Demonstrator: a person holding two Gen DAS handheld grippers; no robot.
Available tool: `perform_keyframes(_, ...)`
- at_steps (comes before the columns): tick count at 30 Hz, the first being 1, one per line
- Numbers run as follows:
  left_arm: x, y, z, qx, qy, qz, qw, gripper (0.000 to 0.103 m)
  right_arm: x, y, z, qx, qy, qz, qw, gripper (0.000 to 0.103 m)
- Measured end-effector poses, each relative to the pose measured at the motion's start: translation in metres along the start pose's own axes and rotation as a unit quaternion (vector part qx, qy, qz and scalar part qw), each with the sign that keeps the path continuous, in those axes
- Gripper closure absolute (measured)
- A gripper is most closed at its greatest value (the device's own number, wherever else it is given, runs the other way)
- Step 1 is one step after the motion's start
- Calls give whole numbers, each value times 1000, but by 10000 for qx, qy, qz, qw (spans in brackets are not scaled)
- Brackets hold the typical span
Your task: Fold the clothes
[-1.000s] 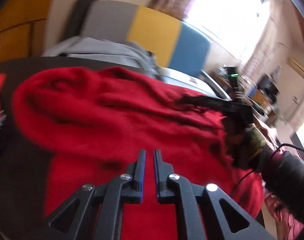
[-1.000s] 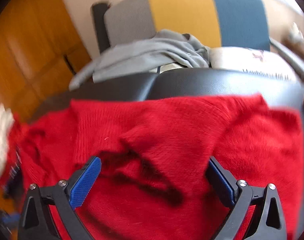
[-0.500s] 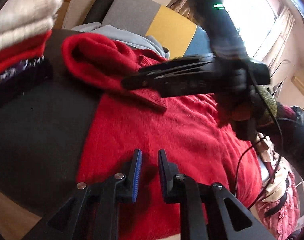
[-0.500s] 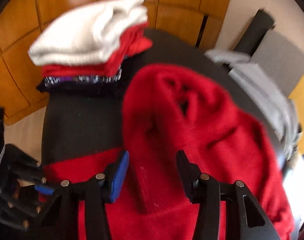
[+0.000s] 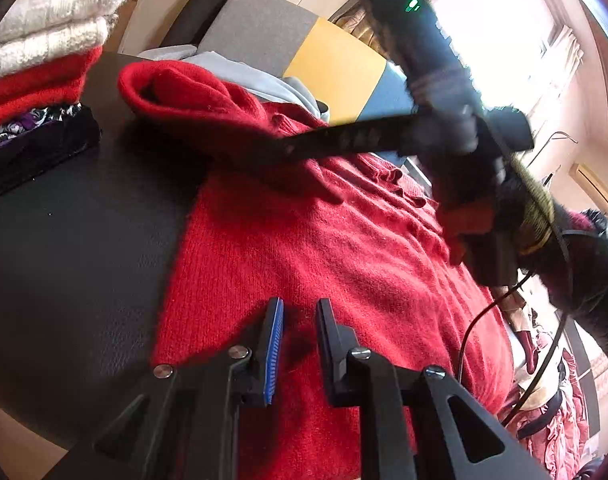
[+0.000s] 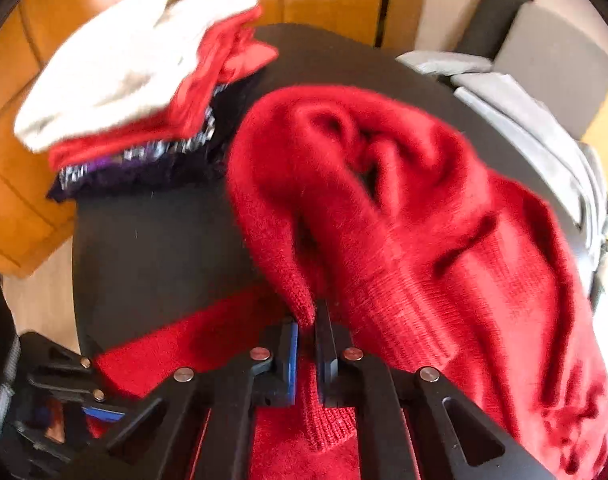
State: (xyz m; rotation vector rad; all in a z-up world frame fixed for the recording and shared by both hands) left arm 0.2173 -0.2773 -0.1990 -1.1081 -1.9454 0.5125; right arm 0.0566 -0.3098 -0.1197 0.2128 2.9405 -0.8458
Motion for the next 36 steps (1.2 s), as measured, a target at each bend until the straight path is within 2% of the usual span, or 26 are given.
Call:
perform_keyframes(5,-1,-1,0,-13,4,7,10000,87,37,-16,-62,714,-414,1060,9909,96)
perform_keyframes(9,0,-6,-1,-150,-46,-20,9999,87,70,-26,-114,1282,-738,1919,9702,96)
perform_keyframes(11,1,-12,0,-294,-116,9,9995,85,102,-1,-150,1590,-870,2536,9502,96)
perform_keyframes(15,5,-23,6,-426,-303,215,9984,85,175,48,-184,1883,-903,3622,9084,96)
perform_keyframes(18,11,-40,12,-438,-284,252,9983,84,213,88,-182,1852,-788,4387,8758,95)
perform_keyframes(20,15,-50,17,-457,-345,359,9977,84,239,111,-179,1813,-580,4725,8605,91)
perform_keyframes(21,18,-55,21,-473,-351,411,9974,84,252,123,-178,1826,-544,4934,8487,91)
perform_keyframes(22,21,-60,24,-491,-353,458,9971,84,261,131,-179,1866,-457,5018,8434,90)
perform_keyframes(23,23,-63,28,-522,-338,487,9969,83,269,140,-179,1903,-389,5098,8381,81)
perform_keyframes(24,26,-68,34,-559,-324,510,9966,83,274,148,-181,1931,-396,5166,8333,65)
perform_keyframes(25,26,-71,38,-583,-295,494,9966,83,279,156,-182,1959,-402,5233,8284,54)
perform_keyframes(26,26,-73,43,-609,-249,419,9970,83,282,164,-183,1984,-410,5280,8248,35)
perform_keyframes(27,24,-76,47,-631,-213,289,9974,83,279,170,-184,2000,-423,5250,8262,29)
perform_keyframes(30,19,-81,57,-673,-229,88,9974,83,268,186,-186,1985,-352,5050,8392,27)
perform_keyframes(32,19,-82,60,-675,-247,93,9974,83,259,195,-187,1955,-131,4798,8552,23)
perform_keyframes(33,20,-82,61,-692,-242,91,9973,83,255,197,-188,1941,16,4640,8643,17)
perform_keyframes(36,23,-79,66,-774,-279,127,9965,82,251,190,-182,1950,466,4111,8893,10)
Point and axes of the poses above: each gripper's, at about its wrist camera, not at the fingertips, and z roughly the way its jaws point, x to its right, y to its underside, the point moved 5 cm from there along z, roughly the way its jaws point, and after that the axes turned 5 degrees about z, right-handed, at the moved point
